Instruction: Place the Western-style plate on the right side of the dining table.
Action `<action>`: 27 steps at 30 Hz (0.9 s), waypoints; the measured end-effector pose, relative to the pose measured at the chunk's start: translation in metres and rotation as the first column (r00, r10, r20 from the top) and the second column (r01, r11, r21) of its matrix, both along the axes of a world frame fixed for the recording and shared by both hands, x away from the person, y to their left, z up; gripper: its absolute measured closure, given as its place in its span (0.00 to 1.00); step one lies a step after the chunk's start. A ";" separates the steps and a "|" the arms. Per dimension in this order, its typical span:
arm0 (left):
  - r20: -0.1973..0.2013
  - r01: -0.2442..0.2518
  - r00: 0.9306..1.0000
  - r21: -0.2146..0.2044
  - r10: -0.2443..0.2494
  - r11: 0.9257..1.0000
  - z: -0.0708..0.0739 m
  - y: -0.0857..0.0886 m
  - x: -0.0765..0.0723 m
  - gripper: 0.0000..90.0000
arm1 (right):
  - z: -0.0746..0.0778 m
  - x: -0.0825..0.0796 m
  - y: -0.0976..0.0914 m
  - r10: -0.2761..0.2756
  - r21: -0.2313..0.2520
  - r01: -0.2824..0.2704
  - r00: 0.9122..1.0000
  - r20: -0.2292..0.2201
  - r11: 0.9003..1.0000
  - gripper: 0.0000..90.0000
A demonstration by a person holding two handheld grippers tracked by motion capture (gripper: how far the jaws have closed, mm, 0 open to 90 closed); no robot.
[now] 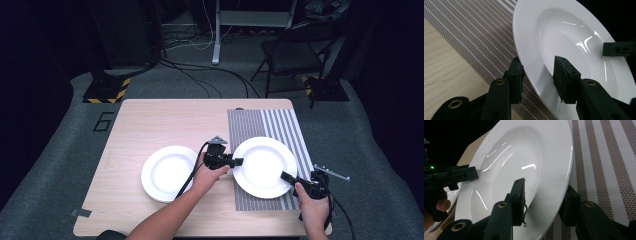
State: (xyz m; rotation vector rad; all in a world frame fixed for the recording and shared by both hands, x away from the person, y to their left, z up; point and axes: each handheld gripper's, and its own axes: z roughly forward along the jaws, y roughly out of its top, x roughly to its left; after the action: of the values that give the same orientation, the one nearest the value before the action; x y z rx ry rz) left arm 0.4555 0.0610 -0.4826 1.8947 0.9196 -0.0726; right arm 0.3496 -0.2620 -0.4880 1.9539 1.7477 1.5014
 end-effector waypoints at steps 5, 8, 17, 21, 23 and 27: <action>0.002 -0.002 1.000 0.007 0.002 1.000 -0.003 -0.007 0.002 0.67 | -0.004 0.001 -0.003 -0.022 0.001 0.022 1.000 -0.016 1.000 0.67; -0.004 -0.004 1.000 0.005 0.004 1.000 -0.005 -0.009 0.004 0.67 | -0.006 0.003 -0.005 -0.033 -0.009 0.032 0.999 -0.014 0.999 0.67; -0.004 -0.016 1.000 0.013 0.016 1.000 -0.005 -0.016 0.014 0.67 | -0.008 0.013 -0.009 -0.051 -0.020 0.051 0.998 -0.027 0.999 0.67; -0.003 -0.024 1.000 0.005 0.024 1.000 -0.006 -0.018 0.018 0.67 | -0.007 0.018 -0.010 -0.057 -0.024 0.057 0.998 -0.028 0.998 0.67; -0.005 -0.029 1.000 0.000 0.029 1.000 -0.007 -0.019 0.019 0.67 | -0.007 0.020 -0.011 -0.060 -0.026 0.059 0.998 -0.027 0.998 0.67; -0.002 -0.035 0.999 0.000 0.035 0.999 -0.008 -0.021 0.022 0.67 | -0.006 0.024 -0.012 -0.061 -0.038 0.060 0.998 -0.017 0.997 0.67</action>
State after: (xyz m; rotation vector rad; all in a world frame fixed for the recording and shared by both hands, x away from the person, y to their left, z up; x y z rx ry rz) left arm 0.4773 0.0401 -0.4903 1.8778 0.9535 -0.0535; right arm 0.3736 -0.2737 -0.4936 1.9892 1.6952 1.4257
